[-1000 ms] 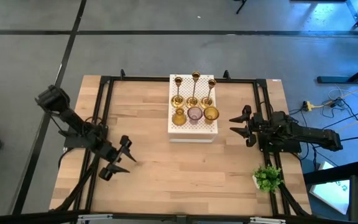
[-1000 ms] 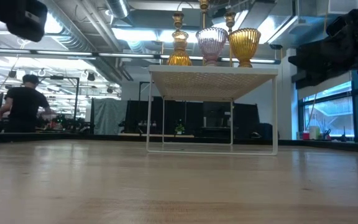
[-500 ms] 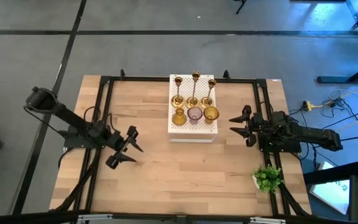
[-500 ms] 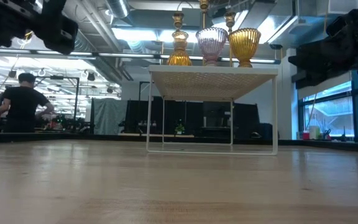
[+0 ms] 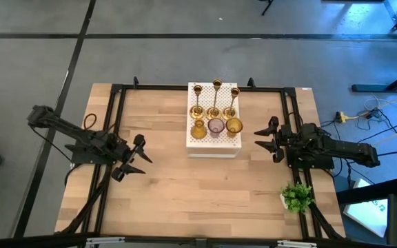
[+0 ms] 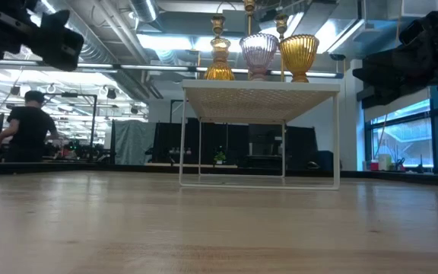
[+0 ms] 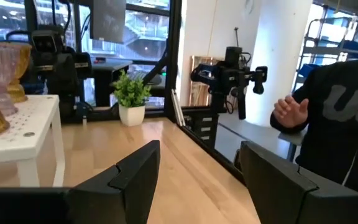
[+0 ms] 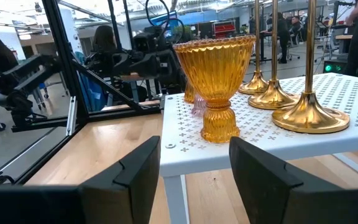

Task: Pick & Place candle stick holders
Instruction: Return to Home Position

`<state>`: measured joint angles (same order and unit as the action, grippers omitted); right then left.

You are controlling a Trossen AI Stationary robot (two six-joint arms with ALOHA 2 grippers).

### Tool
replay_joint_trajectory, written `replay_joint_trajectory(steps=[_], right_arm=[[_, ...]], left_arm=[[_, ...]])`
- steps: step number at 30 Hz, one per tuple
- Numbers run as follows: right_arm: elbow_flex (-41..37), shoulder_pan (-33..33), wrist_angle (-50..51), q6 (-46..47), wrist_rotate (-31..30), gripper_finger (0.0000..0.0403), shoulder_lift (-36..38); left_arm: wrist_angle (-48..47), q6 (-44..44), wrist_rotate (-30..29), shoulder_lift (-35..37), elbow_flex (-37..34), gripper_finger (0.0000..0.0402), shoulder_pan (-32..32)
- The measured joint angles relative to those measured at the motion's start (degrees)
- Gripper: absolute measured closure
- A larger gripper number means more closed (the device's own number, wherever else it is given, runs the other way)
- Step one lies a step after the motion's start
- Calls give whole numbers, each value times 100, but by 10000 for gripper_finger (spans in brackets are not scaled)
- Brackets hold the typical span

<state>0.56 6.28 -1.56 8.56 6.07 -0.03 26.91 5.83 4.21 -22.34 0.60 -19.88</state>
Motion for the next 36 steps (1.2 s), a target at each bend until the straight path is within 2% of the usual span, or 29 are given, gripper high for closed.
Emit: replay_joint_trajectory(steps=[4, 9, 14, 19, 26, 31, 36], right_arm=[[0, 0, -1, 0, 2, 208, 0], [0, 0, -2, 0, 13, 208, 0], [0, 1, -2, 0, 13, 208, 0], [0, 1, -2, 0, 12, 208, 0], [0, 2, -2, 0, 11, 208, 0], [0, 2, -2, 0, 9, 208, 0], [0, 2, -2, 0, 9, 208, 0]], left_arm=[[-929, -43, -65, 805, 2, 184, 0], [-2215, 104, -506, 1640, 2, 184, 2], [-2579, -80, -543, 2189, 7, 184, 2], [-2685, -132, -581, 2233, 17, 184, 150], [-2686, -61, -385, 2230, 20, 184, 908], [-2515, -122, 641, 2230, 20, 184, 1378], [-2505, -369, 707, 2229, 20, 184, 1511]])
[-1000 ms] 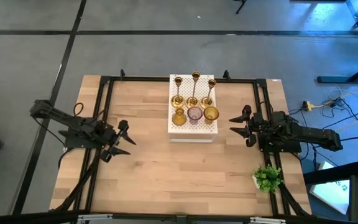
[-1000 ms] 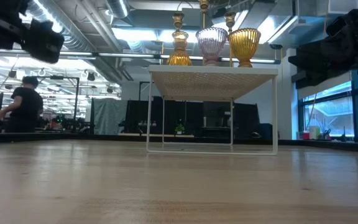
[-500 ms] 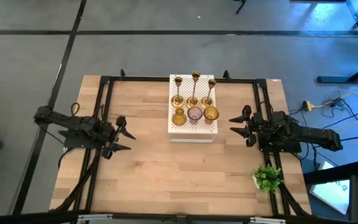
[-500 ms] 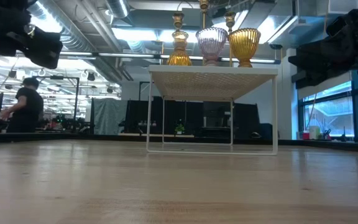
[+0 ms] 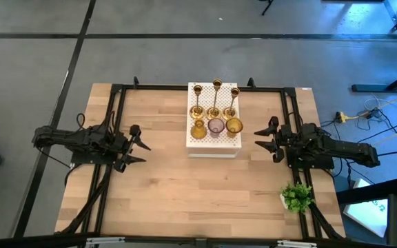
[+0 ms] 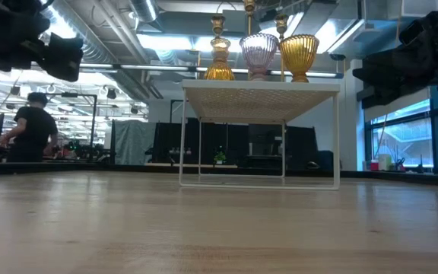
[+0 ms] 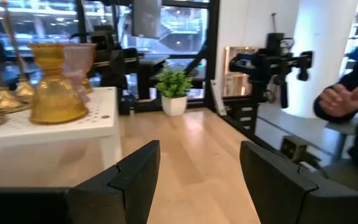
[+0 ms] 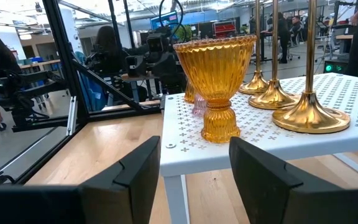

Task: Pick & Place candle stick holders
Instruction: Return to Home Position

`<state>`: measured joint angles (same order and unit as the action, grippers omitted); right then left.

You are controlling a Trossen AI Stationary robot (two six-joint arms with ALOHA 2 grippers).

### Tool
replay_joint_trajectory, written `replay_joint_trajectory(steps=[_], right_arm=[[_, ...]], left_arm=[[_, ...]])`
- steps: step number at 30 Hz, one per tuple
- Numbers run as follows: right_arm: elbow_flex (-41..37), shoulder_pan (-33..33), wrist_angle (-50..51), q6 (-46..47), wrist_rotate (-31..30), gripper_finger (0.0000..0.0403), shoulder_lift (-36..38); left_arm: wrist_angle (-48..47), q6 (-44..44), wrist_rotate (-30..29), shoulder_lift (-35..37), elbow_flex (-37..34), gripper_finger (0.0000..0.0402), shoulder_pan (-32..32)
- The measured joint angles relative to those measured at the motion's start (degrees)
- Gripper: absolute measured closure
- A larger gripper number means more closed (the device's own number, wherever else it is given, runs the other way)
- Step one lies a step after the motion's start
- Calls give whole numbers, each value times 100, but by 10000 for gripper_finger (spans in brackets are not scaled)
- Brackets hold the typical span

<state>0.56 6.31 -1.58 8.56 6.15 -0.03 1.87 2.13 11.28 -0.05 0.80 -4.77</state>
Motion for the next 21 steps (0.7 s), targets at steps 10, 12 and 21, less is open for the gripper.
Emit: replay_joint_trajectory(steps=[10, 12, 21], right_arm=[[0, 0, 2, 0, -4, 208, 0], [0, 0, 0, 0, -4, 208, 0], [0, 0, 0, 0, -11, 208, 0]], left_arm=[[4, 54, -421, -11, -22, 184, 6], [4, 55, -421, -11, -22, 184, 6], [7, 61, -419, -13, -24, 184, 6]])
